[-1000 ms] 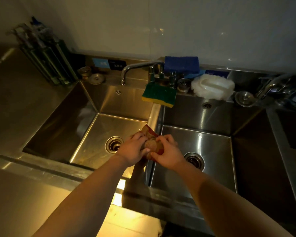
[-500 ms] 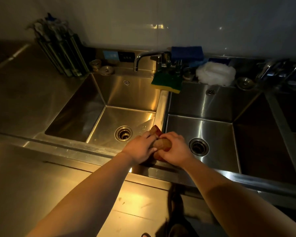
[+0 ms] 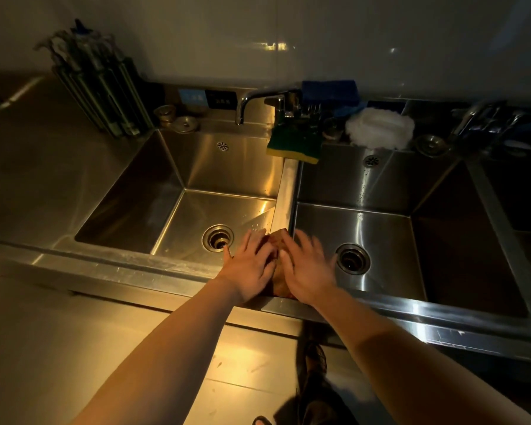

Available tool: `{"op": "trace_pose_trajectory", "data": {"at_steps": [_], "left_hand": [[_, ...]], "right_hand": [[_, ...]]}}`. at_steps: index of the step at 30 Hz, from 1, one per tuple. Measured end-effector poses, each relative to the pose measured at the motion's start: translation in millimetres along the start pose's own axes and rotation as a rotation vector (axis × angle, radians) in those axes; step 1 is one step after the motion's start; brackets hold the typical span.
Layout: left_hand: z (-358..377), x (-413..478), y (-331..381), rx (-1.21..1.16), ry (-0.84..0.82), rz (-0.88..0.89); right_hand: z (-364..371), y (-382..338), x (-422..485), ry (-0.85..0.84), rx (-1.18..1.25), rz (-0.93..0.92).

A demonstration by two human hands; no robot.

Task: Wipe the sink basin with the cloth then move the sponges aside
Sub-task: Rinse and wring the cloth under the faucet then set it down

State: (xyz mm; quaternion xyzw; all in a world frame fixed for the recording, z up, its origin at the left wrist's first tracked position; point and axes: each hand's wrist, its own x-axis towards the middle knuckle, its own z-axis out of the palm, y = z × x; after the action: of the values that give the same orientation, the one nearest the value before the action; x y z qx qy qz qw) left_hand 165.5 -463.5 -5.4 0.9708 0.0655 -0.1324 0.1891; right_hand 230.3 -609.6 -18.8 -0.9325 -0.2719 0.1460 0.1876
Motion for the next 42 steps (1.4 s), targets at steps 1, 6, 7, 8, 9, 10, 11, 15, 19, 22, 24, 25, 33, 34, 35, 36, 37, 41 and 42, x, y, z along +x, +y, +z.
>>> {"op": "trace_pose_trajectory", "data": {"at_steps": [1, 6, 7, 8, 9, 10, 11, 15, 19, 22, 24, 25, 33, 34, 35, 36, 37, 41, 42], "left_hand": [[5, -1, -2, -0.033, -0.062, -0.028], [23, -3, -10, 0.066, -0.076, -0.002], [23, -2, -10, 0.074, -0.07, 0.004], [24, -2, -10, 0.084, -0.06, 0.011], [25, -3, -10, 0.096, -0.046, 0.017], [26, -4, -9, 0.107, -0.031, 0.022], [27, -5, -9, 0.115, -0.017, 0.025], [27, -7, -6, 0.148, 0.002, 0.032], [28, -11, -4, 0.161, 0.039, 0.046], [29, -12, 1, 0.163, 0.051, 0.031], [31, -13, 6, 0.149, 0.05, 0.017], [32, -13, 8, 0.142, 0.053, 0.016], [46, -15, 47, 0.164, 0.092, -0.001], [49, -14, 55, 0.164, 0.09, -0.005], [52, -12, 64, 0.165, 0.09, -0.005], [56, -10, 73, 0.168, 0.09, -0.003], [59, -8, 83, 0.175, 0.091, -0.002], [73, 1, 122, 0.204, 0.083, 0.003], [76, 4, 132, 0.2, 0.08, 0.003]], "right_hand": [[7, -1, -2, -0.053, 0.037, -0.004], [27, -1, -9, 0.049, -0.032, 0.003], [27, -2, -8, 0.07, -0.05, 0.003], [28, -2, -8, 0.095, -0.064, 0.0], [29, -2, -8, 0.12, -0.076, -0.004], [30, -2, -10, 0.144, -0.085, -0.007], [31, -2, -11, 0.16, -0.088, -0.009], [31, -1, -14, 0.152, -0.083, -0.006], [30, -1, -19, 0.136, -0.069, 0.012], [28, 0, -21, 0.132, -0.082, 0.005], [25, 1, -24, 0.141, -0.087, -0.003], [24, 3, -25, 0.151, -0.091, -0.002], [11, 34, -40, 0.168, -0.141, -0.042], [7, 41, -44, 0.178, -0.146, -0.047], [4, 49, -48, 0.189, -0.151, -0.049], [0, 57, -51, 0.195, -0.156, -0.047], [-4, 66, -54, 0.193, -0.16, -0.042], [-20, 104, -68, 0.179, -0.16, -0.026], [-23, 114, -72, 0.177, -0.161, -0.021]]}}
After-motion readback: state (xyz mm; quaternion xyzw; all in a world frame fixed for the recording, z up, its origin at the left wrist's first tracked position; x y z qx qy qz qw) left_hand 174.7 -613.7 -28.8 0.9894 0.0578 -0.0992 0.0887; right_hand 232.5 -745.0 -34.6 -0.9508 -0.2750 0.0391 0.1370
